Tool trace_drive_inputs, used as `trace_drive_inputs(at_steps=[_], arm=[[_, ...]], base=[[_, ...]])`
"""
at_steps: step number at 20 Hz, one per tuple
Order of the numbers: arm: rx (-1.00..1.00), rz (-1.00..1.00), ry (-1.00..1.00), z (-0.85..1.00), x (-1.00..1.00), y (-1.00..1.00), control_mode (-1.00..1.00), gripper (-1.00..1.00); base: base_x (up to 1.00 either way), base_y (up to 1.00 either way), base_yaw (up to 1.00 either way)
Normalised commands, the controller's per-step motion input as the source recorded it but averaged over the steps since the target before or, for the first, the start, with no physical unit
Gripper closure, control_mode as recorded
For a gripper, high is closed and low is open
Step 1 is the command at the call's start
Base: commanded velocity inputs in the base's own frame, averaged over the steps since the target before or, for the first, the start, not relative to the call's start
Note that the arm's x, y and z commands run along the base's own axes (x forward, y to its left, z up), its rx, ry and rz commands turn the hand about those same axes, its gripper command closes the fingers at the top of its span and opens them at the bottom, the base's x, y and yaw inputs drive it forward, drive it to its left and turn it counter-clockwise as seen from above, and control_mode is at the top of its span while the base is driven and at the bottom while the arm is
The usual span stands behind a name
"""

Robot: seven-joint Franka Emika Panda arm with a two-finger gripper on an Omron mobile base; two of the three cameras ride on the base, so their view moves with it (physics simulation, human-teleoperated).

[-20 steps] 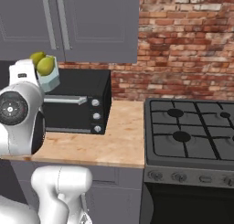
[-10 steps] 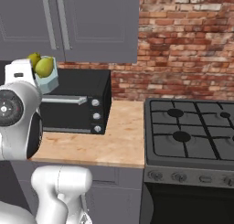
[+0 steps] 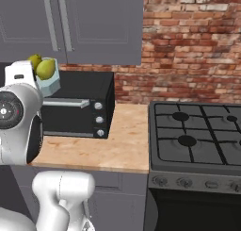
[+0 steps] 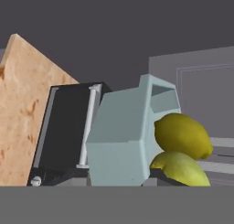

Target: Take the lemon and lemon out of the freezer and place them in the tupperware container on the counter. Then put the tupperware containing the vegetables back in the freezer.

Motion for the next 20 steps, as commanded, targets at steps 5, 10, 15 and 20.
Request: trace_drive_inputs(at_steps=[5,10,15,20], arm=[[0.00,0.00,0.00,0.00,0.00,0.00,1.00,1.00],[0.00,0.00,0.00,0.00,0.00,0.00,1.00,1.00],[0.00,0.00,0.00,0.00,0.00,0.00,1.00,1.00],[0.00,0.00,0.00,0.00,0.00,0.00,1.00,1.00]], base=[[-0.61,0.00,0.00],[-0.96,0.00,0.00],[-0.84,0.08,0.00],[-0.53,0.35,0.00]])
